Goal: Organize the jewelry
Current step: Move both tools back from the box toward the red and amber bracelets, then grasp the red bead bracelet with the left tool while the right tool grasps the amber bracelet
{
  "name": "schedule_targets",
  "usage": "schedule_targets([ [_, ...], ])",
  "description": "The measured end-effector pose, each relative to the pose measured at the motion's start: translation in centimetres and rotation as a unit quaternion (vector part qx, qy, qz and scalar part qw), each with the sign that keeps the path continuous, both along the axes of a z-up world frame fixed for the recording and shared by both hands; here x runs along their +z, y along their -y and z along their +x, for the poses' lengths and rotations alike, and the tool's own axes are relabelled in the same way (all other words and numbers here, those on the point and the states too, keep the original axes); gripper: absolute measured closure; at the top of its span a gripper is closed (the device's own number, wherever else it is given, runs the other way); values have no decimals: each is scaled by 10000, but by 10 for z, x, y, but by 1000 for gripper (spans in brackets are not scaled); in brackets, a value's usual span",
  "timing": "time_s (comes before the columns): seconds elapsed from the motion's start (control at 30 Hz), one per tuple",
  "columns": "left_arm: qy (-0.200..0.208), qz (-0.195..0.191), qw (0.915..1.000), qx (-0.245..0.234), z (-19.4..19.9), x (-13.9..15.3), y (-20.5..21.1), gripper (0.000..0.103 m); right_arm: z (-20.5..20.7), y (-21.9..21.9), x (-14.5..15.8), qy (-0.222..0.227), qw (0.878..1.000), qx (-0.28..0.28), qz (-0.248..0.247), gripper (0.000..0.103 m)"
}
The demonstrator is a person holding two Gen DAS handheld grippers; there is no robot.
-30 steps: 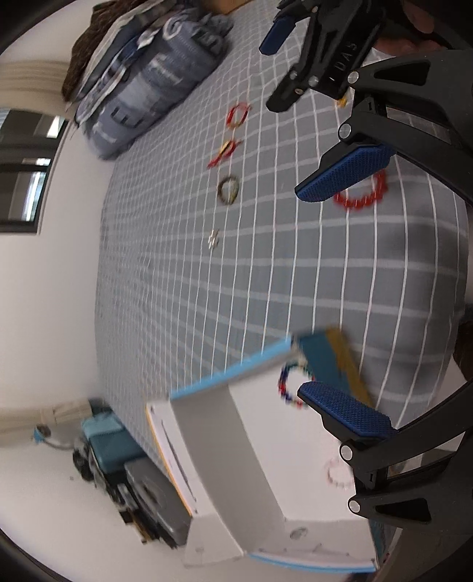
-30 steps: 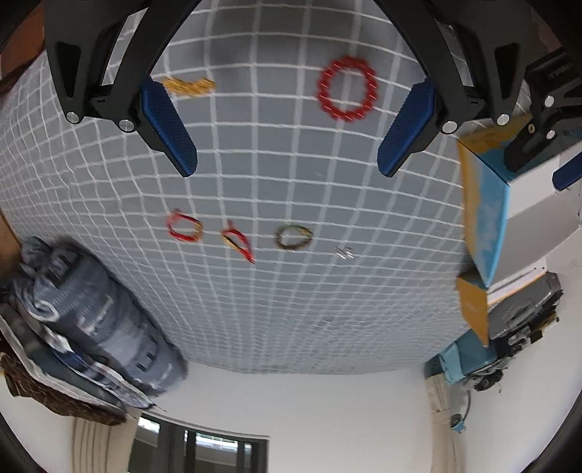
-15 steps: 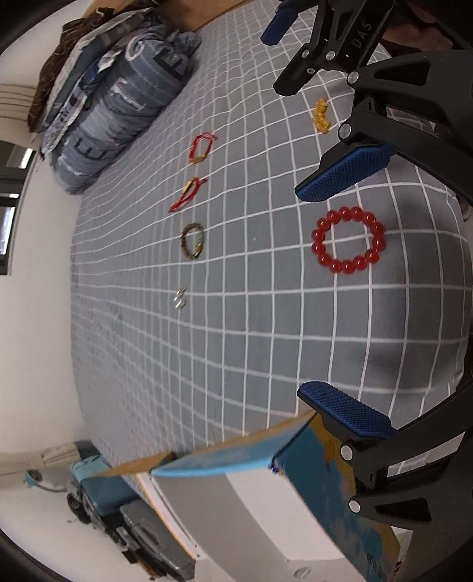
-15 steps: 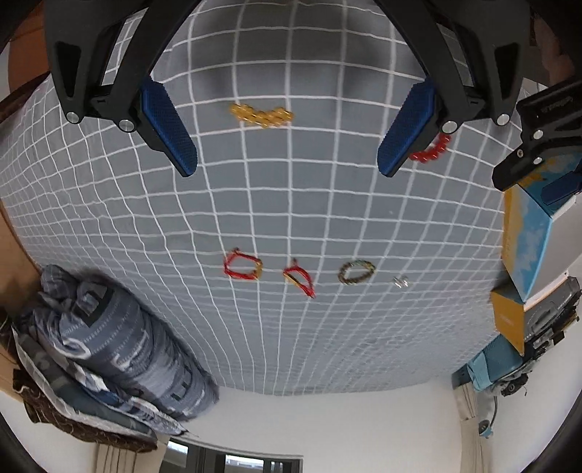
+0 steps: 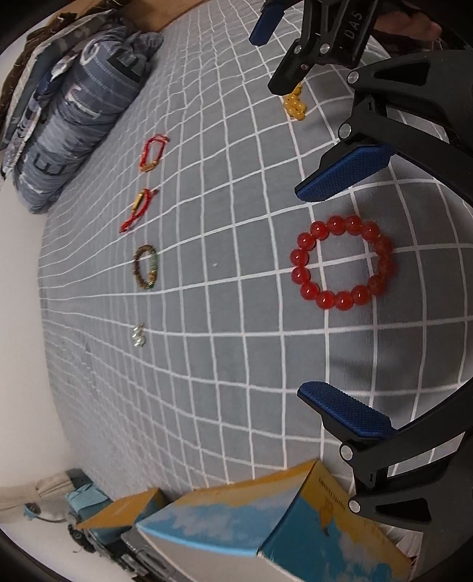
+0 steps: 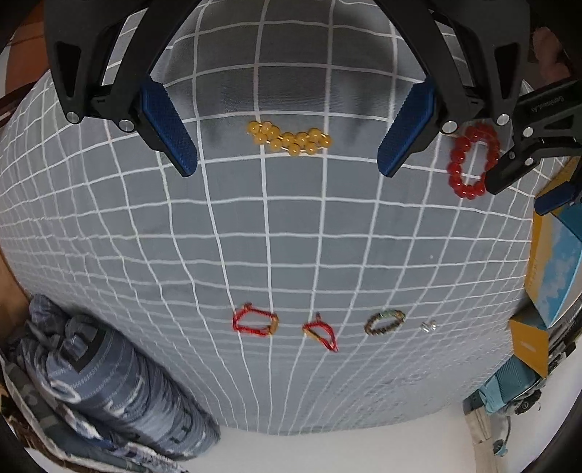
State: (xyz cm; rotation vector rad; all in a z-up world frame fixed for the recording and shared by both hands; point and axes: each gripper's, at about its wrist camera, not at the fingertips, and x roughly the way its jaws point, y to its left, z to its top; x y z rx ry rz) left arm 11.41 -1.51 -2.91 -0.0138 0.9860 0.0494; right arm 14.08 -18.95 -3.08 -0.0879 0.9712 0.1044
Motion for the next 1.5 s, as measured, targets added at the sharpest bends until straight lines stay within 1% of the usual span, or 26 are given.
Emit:
schedule_targets([
  [0.2,-221,-35,9997,-64,10,-19,8,6,7,9,-13,-244,9995,-44,181,8],
  [0.3,-311,-21,9994,-118,12,-28,13,6,10,8,-17,-310,9994,-34,162,8],
  [0.5,-308,-19,9994,-146,12,-33,14,6,11,9,-20,-354,9993,0,111,8],
  [0.6,-436,-102,9989,-105,15,-39,12,6,14,8,-25,-455,9989,1,124,8],
  [0.67,-493,-85,9987,-127,15,-42,13,6,14,7,-27,-509,9986,-4,145,8],
  [0.7,-495,-70,9987,-125,16,-43,13,6,15,6,-27,-521,9985,7,163,8],
  [0.77,-487,-105,9987,-91,16,-43,12,7,16,5,-29,-543,9984,21,144,14],
  [0.83,-507,-134,9986,-65,16,-44,11,8,17,4,-31,-628,9979,35,142,22],
  [0.9,-525,-112,9985,-47,17,-45,11,15,19,3,-35,-720,9973,28,156,28],
  [0.93,-537,-100,9985,-31,17,-46,10,16,19,3,-37,-762,9970,23,153,31],
  [1.03,-590,-60,9982,-8,17,-46,10,24,22,4,-42,-860,9962,-20,149,39],
  [1.07,-602,-61,9982,-15,17,-46,10,28,22,5,-43,-876,9960,-36,150,40],
  [1.1,-609,-56,9981,-16,16,-45,10,34,22,5,-43,-889,9959,-52,150,43],
  [1.13,-615,-63,9981,-39,15,-45,10,37,23,6,-44,-901,9958,-74,152,46],
  [1.2,-655,-62,9978,-114,15,-43,12,52,23,6,-45,-920,9956,-95,130,51],
  [1.23,-666,-58,9977,-140,14,-42,12,56,24,6,-45,-928,9956,-106,107,54],
  [1.27,-680,-71,9975,-180,13,-41,13,66,24,7,-46,-939,9955,-115,92,56],
  [1.3,-690,-92,9974,-200,13,-40,13,69,24,7,-46,-947,9954,-131,66,62],
  [1.33,-706,-136,9972,-212,13,-38,12,76,24,7,-47,-948,9954,-144,48,71],
  [1.37,-706,-147,9972,-219,13,-37,12,76,24,7,-47,-947,9954,-158,12,78],
  [1.4,-689,-169,9972,-219,12,-36,11,76,24,6,-46,-944,9954,-166,-23,83],
  [1.5,-649,-222,9974,-206,13,-34,10,76,23,8,-44,-930,9955,-195,60,87],
])
